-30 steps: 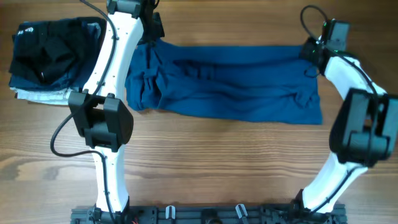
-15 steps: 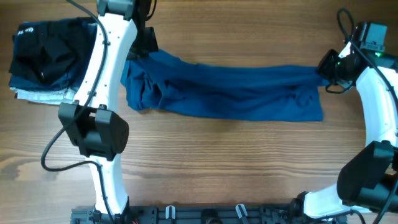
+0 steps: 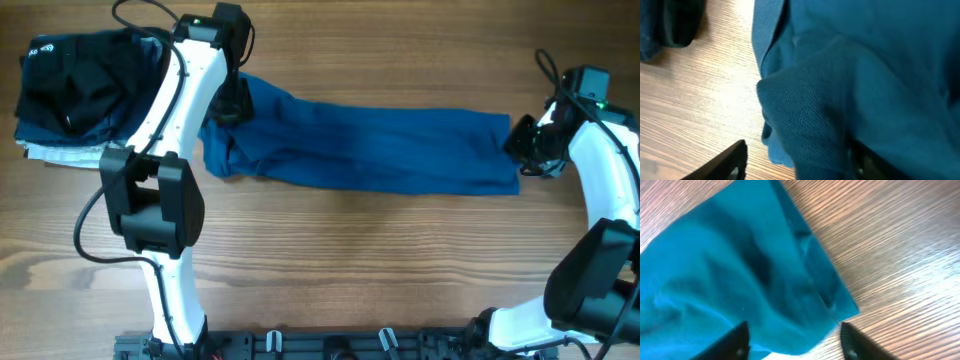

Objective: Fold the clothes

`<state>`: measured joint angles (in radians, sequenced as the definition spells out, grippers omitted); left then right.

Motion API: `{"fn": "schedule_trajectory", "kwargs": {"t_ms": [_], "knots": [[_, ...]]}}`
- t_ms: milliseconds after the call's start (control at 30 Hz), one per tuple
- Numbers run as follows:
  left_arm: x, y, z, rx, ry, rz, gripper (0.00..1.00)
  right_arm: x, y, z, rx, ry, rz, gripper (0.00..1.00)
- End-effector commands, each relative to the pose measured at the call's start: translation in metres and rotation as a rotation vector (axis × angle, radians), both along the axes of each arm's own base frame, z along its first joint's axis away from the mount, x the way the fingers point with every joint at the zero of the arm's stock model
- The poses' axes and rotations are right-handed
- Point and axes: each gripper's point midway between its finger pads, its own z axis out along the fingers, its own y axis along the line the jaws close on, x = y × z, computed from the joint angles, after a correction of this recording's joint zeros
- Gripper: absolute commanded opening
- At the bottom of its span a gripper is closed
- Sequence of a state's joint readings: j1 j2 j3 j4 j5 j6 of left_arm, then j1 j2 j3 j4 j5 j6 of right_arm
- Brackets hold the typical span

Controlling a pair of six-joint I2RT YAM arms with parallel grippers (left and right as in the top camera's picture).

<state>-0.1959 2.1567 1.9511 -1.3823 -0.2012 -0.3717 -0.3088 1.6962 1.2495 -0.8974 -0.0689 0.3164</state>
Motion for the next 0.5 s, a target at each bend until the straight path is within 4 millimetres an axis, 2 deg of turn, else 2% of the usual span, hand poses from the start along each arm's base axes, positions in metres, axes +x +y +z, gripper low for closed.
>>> {"fn": "schedule_trajectory", "kwargs": {"t_ms": [0,67,133,167,267,367,467], "knots": [[-0.001,0.010,0.007,0.027,-0.011,0.004,0.79,-0.007,-0.018,-0.004,-0.013,0.016,-0.048,0.82],[0.001,0.014,0.020,0.043,-0.053,0.018,0.87,-0.006,-0.026,-0.004,-0.006,-0.003,-0.058,0.88],[0.007,0.015,0.040,0.031,-0.132,0.029,0.96,0.011,-0.016,0.002,0.039,-0.100,0.109,0.91],[0.012,0.016,0.059,0.016,-0.205,0.048,1.00,0.016,-0.014,0.004,0.033,-0.122,0.162,0.95],[0.020,0.029,0.092,-0.019,-0.331,0.101,1.00,0.019,-0.015,-0.004,0.012,-0.119,0.240,0.98],[0.025,0.032,0.099,-0.140,-0.359,0.136,1.00,0.014,-0.014,-0.029,0.037,-0.053,0.272,0.95],[0.028,0.048,0.098,-0.149,-0.368,0.174,1.00,0.008,-0.009,-0.061,0.079,0.023,0.335,0.89]]}}
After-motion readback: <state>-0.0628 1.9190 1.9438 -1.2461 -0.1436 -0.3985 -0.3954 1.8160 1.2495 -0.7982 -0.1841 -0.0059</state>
